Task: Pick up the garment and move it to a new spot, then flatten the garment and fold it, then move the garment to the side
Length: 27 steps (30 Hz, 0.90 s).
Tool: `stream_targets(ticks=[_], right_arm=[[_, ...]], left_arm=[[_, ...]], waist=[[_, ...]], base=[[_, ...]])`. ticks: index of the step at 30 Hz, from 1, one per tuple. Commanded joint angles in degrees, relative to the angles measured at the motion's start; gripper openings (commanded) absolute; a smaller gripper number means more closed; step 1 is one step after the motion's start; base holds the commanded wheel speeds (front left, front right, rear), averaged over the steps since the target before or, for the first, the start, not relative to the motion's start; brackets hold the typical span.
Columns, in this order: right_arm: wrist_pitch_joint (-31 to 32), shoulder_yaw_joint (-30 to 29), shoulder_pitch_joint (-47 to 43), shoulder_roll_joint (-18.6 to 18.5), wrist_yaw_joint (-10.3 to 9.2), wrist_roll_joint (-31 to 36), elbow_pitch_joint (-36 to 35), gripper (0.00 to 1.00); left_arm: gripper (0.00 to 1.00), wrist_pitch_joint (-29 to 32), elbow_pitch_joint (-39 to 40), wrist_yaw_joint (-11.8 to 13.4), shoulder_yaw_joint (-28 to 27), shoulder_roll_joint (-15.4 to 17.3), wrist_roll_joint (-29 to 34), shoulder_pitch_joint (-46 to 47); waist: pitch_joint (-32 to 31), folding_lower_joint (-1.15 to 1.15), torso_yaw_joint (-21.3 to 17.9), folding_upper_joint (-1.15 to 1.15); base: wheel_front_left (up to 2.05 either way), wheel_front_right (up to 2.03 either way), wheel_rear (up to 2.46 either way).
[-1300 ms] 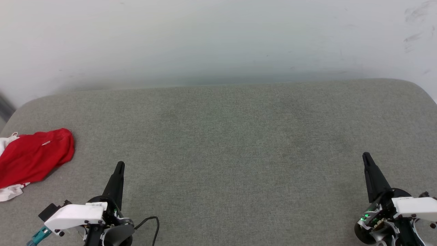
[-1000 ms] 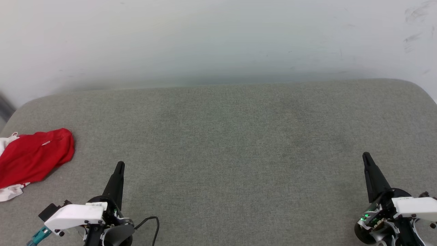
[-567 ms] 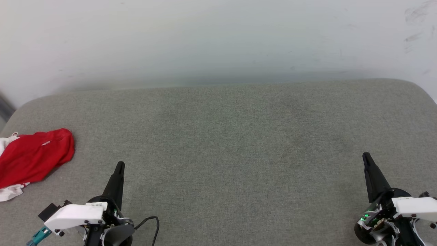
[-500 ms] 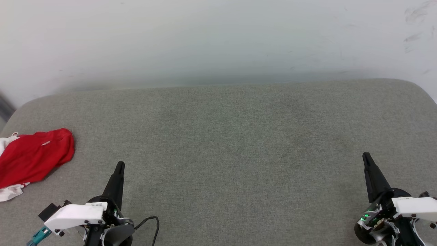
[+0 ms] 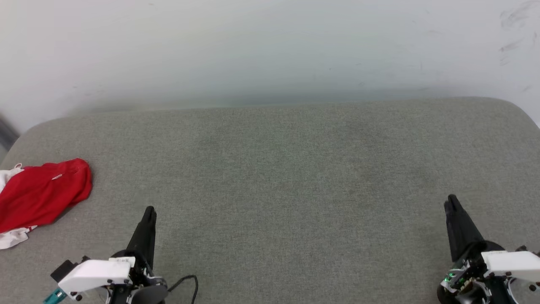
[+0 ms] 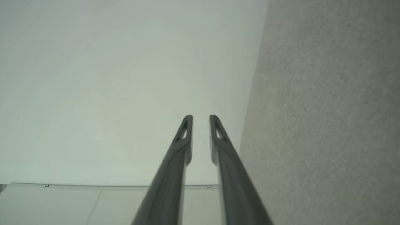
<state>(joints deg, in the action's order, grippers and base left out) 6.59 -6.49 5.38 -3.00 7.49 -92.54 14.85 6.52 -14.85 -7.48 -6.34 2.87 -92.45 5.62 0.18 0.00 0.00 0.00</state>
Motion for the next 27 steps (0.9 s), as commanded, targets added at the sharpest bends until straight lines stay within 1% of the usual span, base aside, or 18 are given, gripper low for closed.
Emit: stream_targets(ticks=[1,7,11,12,21,27], right_arm=[[-0.2,0.1,-0.2,0.0,0.00,0.1,0.1,1.00],[-2.0,0.6,-0.6,0.0,0.00,1.3,-0.2,1.00],[-3.2,0.5,-0.7,0.0,0.00,4.8,-0.7,1.00],[-3.2,0.5,-0.7,0.0,0.00,4.8,-0.7,1.00],[-5.5,-0.9,-0.9,0.0,0.00,17.2,-4.6,1.00],[-6.9,0.1,-1.5,0.0,0.00,27.3,-8.2,1.00]], left_arm=[[1.00,-0.2,0.1,0.0,0.1,0.0,0.1,-0.2],[1.00,-2.0,1.8,0.0,0.1,0.0,1.1,-0.9],[1.00,-3.1,2.7,0.5,-0.6,0.0,5.4,-1.2],[1.00,-3.1,2.7,0.5,-0.6,0.0,5.4,-1.2],[1.00,-5.5,7.0,4.4,0.6,0.0,17.0,-1.6],[1.00,-6.9,9.1,6.9,1.6,0.0,25.2,-2.3]], waist=[[0.0,0.00,0.0,0.00],[0.0,0.00,0.0,0.00],[0.1,0.00,0.0,0.00],[0.1,0.00,0.0,0.00],[0.2,0.00,0.2,0.00],[0.4,0.00,0.3,0.00]], base=[[0.00,0.00,0.00],[0.00,0.00,0.00],[0.00,0.00,0.00],[0.00,0.00,0.00],[0.00,0.00,0.00],[0.00,0.00,0.00]])
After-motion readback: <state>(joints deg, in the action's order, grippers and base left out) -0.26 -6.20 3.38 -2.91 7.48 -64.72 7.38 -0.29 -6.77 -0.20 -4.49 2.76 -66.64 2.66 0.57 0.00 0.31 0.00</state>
